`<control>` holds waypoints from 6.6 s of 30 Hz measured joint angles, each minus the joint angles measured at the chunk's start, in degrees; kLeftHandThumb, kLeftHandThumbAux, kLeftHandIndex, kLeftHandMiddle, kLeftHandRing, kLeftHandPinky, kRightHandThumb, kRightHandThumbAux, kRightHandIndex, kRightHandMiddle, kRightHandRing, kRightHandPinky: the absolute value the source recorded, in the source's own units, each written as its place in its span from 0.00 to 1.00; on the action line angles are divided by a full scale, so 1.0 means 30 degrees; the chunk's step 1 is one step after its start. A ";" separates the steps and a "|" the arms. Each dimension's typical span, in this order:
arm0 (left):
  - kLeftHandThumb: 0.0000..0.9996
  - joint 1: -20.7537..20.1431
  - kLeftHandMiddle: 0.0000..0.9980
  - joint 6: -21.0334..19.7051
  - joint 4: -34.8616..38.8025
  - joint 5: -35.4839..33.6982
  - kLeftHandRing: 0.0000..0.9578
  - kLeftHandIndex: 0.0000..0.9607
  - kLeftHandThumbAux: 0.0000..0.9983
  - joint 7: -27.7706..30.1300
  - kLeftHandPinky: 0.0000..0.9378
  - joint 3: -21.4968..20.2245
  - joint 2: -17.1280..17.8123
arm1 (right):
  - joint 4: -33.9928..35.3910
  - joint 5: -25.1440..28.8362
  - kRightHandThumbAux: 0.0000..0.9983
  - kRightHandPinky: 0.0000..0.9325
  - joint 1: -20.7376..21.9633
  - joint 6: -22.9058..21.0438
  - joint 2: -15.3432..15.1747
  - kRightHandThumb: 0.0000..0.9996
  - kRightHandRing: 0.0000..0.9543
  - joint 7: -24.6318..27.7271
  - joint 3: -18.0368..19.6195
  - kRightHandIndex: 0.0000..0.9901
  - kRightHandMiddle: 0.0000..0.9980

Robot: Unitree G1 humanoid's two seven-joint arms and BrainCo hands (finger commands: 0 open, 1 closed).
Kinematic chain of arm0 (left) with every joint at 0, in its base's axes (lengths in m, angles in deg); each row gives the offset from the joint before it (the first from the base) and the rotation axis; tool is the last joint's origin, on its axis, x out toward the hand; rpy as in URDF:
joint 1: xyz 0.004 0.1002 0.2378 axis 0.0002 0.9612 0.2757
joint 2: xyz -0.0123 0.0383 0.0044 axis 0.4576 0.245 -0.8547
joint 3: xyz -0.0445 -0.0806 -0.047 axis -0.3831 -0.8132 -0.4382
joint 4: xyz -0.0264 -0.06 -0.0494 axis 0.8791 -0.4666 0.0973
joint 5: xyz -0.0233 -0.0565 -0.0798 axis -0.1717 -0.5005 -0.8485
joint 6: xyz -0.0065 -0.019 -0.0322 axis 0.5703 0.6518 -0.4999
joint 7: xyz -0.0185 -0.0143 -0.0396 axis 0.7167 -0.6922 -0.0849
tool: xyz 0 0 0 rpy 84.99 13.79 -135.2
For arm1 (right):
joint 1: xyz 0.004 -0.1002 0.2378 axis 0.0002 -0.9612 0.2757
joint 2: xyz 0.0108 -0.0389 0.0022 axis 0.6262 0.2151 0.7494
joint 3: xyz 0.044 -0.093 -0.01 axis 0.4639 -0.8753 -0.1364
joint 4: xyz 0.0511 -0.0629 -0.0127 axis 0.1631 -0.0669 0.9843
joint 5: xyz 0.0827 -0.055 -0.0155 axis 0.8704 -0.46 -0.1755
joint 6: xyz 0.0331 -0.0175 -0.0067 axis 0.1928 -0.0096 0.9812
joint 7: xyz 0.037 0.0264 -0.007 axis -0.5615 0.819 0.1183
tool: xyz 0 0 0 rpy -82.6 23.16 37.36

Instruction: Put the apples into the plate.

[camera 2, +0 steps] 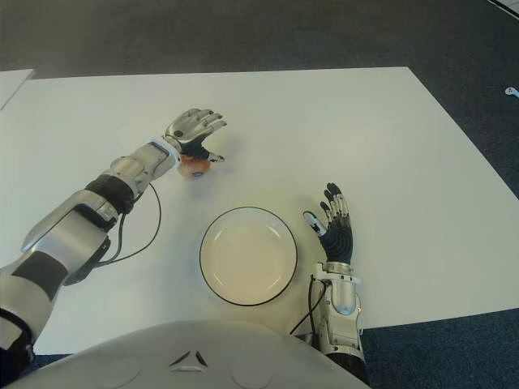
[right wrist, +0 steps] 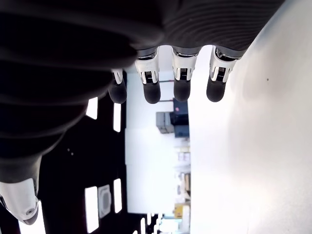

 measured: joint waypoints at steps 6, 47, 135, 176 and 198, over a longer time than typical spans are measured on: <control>0.28 0.0010 0.00 0.0015 0.0157 -0.0333 0.00 0.01 0.25 0.0237 0.02 0.0098 0.0061 | -0.0283 -0.0191 0.57 0.00 0.0297 0.0014 -0.0028 0.16 0.00 -0.0205 0.0036 0.00 0.00; 0.22 0.0082 0.03 0.0251 0.2932 -0.2322 0.01 0.07 0.25 0.4986 0.07 -0.0359 0.1431 | -0.1706 0.0084 0.55 0.00 0.1724 0.0500 -0.0042 0.21 0.00 -0.0726 0.0667 0.00 0.00; 0.36 0.2536 0.01 0.0195 0.2666 -0.2168 0.01 0.06 0.31 0.3509 0.04 0.0148 0.2167 | -0.1783 0.1177 0.54 0.00 0.1727 -0.0233 -0.1329 0.19 0.00 0.0709 0.1909 0.00 0.00; 0.71 0.2177 0.67 -0.0416 0.0801 -0.2907 0.71 0.45 0.67 0.2735 0.73 0.0386 0.0254 | -0.1281 0.1216 0.48 0.00 0.1236 -0.0701 -0.1493 0.18 0.00 0.0656 0.2343 0.00 0.00; 0.74 0.2394 0.80 -0.1489 0.0942 -0.3463 0.84 0.46 0.70 0.2735 0.86 0.0246 0.0010 | -0.1419 0.1188 0.48 0.00 0.1318 -0.0682 -0.1650 0.18 0.00 0.0426 0.2630 0.00 0.00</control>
